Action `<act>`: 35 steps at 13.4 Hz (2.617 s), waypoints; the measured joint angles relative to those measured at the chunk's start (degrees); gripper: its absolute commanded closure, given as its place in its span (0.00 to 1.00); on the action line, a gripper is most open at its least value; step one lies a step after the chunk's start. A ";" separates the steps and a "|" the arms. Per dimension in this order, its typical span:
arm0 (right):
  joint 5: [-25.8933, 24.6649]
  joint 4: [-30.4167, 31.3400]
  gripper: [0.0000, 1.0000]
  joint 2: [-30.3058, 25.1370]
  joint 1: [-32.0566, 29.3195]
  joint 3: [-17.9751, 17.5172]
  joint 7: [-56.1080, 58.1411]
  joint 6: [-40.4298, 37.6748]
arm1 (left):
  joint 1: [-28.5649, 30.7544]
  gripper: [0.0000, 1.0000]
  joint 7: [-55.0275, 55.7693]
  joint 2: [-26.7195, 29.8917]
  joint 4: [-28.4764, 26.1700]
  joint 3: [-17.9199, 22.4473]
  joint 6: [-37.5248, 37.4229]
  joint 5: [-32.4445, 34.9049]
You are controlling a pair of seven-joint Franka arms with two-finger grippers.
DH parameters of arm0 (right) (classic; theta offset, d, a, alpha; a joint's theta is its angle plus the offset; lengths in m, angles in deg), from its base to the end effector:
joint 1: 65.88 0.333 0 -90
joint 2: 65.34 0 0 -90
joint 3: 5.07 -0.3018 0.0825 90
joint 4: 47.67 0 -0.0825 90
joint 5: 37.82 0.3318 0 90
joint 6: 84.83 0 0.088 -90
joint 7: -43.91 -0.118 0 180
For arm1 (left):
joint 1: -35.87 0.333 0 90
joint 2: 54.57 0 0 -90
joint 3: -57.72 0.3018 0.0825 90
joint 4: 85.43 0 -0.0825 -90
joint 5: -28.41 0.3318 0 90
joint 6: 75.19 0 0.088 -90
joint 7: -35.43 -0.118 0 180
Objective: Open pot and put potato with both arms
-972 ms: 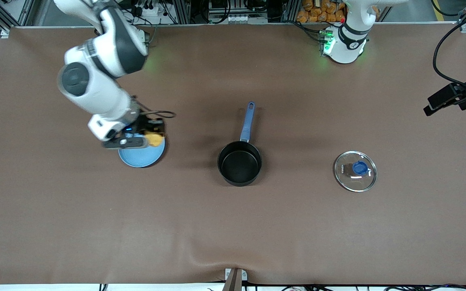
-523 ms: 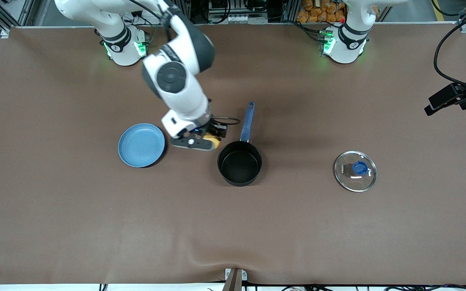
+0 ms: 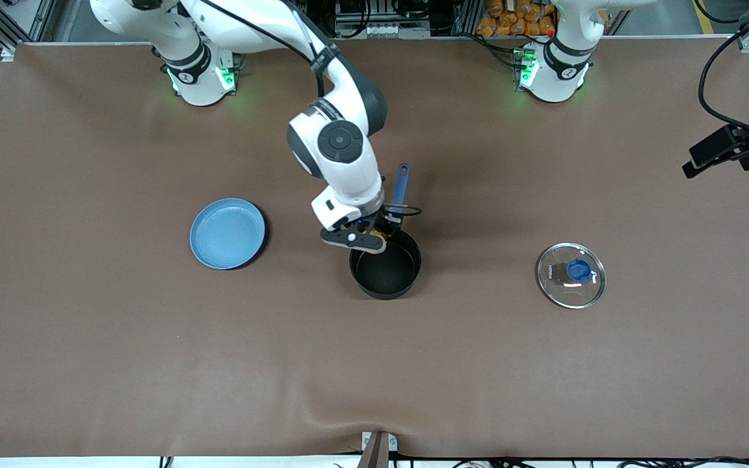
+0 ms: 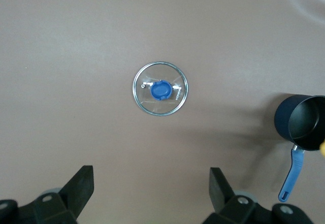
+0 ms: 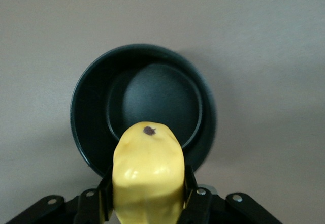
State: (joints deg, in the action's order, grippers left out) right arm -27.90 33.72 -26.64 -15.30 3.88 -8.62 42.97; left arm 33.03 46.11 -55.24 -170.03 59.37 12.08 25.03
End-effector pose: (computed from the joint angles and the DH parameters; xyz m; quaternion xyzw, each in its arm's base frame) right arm 0.4924 0.4762 0.3208 -0.9896 0.1222 -0.0309 0.0693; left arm 0.5017 -0.0177 0.6287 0.9962 0.0808 0.0143 0.0309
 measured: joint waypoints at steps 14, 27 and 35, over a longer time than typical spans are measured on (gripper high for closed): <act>0.10 -5.93 0.62 11.85 1.11 2.32 7.21 7.70 | 1.47 0.00 -4.37 0.17 0.05 0.18 -0.69 0.00; 1.38 -9.89 0.00 3.60 -1.88 2.28 7.33 -5.12 | 1.74 0.00 -5.10 0.22 0.65 -0.50 -0.69 3.42; 1.37 4.90 0.00 -24.62 -19.48 -4.16 18.61 -19.28 | 1.71 0.00 -5.10 0.22 0.66 -0.48 -0.69 3.38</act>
State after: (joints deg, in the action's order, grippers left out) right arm -26.53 38.62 -51.26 -34.78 -0.27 9.99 23.69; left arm 34.74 41.00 -55.02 -169.38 58.89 11.39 28.41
